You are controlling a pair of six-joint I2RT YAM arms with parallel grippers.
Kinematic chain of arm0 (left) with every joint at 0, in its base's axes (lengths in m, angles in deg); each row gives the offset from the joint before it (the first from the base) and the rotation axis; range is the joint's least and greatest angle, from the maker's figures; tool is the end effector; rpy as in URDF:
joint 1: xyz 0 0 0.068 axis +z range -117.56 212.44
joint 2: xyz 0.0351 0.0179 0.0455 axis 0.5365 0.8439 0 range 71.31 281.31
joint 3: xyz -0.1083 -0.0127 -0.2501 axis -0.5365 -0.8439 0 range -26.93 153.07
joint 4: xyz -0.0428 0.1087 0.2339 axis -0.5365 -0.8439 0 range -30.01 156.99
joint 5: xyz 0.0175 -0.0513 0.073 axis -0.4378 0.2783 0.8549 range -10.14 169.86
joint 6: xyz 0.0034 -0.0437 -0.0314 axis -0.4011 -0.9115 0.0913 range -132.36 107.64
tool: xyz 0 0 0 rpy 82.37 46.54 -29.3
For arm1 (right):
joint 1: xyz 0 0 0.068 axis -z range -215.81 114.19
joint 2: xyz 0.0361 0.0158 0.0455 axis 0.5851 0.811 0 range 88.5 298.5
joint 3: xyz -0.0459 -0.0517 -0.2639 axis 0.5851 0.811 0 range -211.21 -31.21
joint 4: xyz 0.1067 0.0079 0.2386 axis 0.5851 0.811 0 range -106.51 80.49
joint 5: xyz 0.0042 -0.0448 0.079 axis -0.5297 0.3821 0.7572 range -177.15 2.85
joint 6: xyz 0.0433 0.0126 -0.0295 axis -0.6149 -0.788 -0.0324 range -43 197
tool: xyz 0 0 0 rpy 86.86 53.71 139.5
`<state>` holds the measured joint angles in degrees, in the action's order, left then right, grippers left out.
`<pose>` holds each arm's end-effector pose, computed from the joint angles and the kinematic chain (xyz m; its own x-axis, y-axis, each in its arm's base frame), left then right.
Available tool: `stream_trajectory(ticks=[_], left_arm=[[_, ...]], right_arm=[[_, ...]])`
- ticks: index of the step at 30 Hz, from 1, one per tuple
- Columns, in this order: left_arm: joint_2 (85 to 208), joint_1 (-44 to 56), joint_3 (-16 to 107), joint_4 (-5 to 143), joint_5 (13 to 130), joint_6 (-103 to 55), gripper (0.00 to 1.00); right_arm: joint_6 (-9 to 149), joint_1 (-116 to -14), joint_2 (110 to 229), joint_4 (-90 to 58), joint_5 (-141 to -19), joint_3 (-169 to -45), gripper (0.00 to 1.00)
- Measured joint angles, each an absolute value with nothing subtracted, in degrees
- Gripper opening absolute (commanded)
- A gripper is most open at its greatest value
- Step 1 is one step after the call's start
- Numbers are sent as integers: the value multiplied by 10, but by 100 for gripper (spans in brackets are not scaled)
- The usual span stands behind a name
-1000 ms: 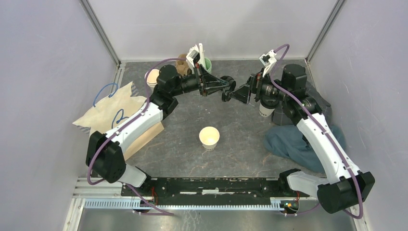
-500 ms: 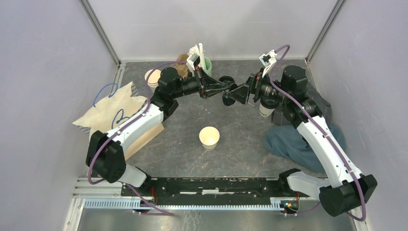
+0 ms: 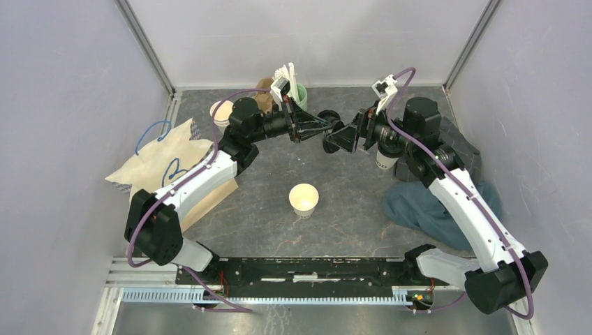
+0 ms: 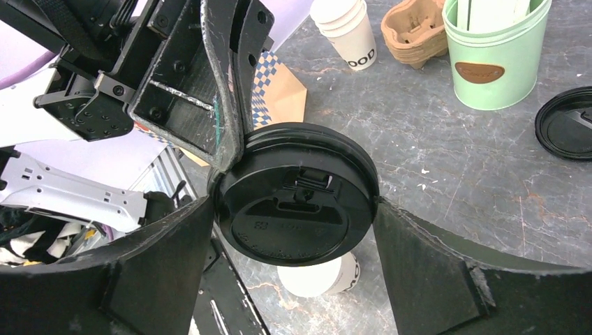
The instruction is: Pack the takeout coffee
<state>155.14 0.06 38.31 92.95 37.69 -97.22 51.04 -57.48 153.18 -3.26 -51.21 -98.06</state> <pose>0.2764 -0.2037 0.3675 -0.9457 -0.2743 -0.1745 0.1937 -0.0442 -0.9801 0.2252 0.1121 0.4017 -0.5257 0.1724 -0.8330 -0.6720 0.5163 0.5309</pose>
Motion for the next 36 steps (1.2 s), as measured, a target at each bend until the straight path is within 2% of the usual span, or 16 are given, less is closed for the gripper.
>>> stream_trajectory(ticks=[4,11,13,18,21,23,29,36], left_arm=[[1551,1,383,932,377,-973,2],[1551,1,380,935,377,-974,4],[1551,1,378,935,377,-974,14],[1549,1,375,922,381,-970,50],[1534,8,371,874,390,-948,66],[1514,21,370,821,396,-918,68],[1432,88,433,536,476,-731,71],[1312,95,463,356,571,-590,72]], right_arm=[[514,-578,1532,-31,-520,-981,80],[516,-581,1533,-28,-530,-981,75],[516,-582,1533,-24,-533,-981,75],[515,-583,1533,-22,-538,-981,75],[516,-585,1533,-17,-542,-981,75],[519,-586,1534,-4,-548,-981,74],[529,-599,1549,38,-572,-981,73],[529,-678,1614,91,-620,-1002,71]])
